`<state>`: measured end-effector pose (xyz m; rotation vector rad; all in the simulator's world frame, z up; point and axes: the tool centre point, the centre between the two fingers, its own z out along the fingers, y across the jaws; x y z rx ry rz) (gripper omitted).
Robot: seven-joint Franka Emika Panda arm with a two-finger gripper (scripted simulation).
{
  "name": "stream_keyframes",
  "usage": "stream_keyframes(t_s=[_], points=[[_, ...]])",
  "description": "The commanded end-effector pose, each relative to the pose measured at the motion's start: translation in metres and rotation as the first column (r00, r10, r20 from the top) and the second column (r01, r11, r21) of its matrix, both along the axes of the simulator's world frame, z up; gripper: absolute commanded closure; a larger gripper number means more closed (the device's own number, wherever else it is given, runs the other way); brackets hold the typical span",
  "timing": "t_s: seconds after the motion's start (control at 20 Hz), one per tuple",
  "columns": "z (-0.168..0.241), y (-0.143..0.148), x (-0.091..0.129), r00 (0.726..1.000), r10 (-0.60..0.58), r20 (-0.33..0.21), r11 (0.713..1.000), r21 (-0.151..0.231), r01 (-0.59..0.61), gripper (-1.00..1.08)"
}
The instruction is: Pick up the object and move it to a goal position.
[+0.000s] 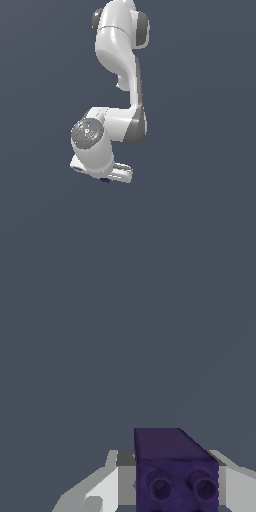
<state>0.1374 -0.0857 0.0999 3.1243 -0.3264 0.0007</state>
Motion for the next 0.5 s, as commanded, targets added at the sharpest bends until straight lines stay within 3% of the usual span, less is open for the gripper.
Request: stream_keyframes(t_s=[0.0, 0.45], points=[[0.0056, -0.0055, 0.0042, 1.0, 0.001, -0.001, 1.0, 0.0, -0.001, 1.08], [0.0117, -0.0121, 0.0098, 1.0, 0.001, -0.001, 1.0, 0.0, -0.001, 1.08]])
